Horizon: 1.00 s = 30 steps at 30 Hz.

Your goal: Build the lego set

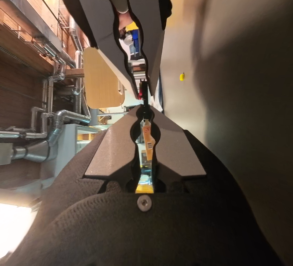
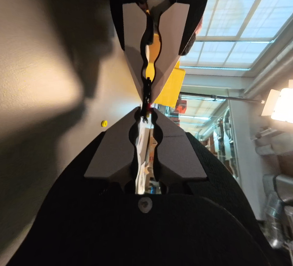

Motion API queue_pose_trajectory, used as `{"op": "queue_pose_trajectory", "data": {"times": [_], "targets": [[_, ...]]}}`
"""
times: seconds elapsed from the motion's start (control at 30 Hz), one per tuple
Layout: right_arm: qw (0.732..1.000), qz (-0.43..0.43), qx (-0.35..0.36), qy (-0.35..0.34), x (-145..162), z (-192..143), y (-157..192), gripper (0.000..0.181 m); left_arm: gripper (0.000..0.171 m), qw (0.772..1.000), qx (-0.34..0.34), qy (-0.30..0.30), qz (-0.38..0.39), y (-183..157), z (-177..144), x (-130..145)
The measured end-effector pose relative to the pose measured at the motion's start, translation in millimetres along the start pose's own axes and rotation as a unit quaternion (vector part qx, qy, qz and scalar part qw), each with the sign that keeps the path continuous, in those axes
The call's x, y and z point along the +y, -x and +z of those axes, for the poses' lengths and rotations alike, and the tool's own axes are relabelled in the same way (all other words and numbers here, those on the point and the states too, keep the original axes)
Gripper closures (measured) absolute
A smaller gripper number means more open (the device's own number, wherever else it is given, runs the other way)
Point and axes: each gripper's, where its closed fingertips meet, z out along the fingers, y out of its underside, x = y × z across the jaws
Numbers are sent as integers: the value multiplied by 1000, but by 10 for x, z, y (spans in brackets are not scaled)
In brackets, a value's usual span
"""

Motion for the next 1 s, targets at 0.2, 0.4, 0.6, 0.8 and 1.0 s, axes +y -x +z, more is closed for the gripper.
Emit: {"op": "queue_pose_trajectory", "data": {"times": [0.2,0.4,0.6,0.8,1.0], "targets": [[999,24,-28,-17,-13,-16,8,175,167,1000,19,-9,-19,-29,0,-26],[995,76,-60,-32,0,-6,40,174,166,999,27,-9,-22,-63,16,-23],[984,163,-63,-42,-9,8,69,163,167,1000,19,-7,-20,-47,33,-5],[985,162,-52,-38,9,17,62,163,167,1000,19,-9,-23,-55,48,3],[997,73,-26,-19,20,18,21,174,166,999,24,-9,-23,-71,50,-5]]}}
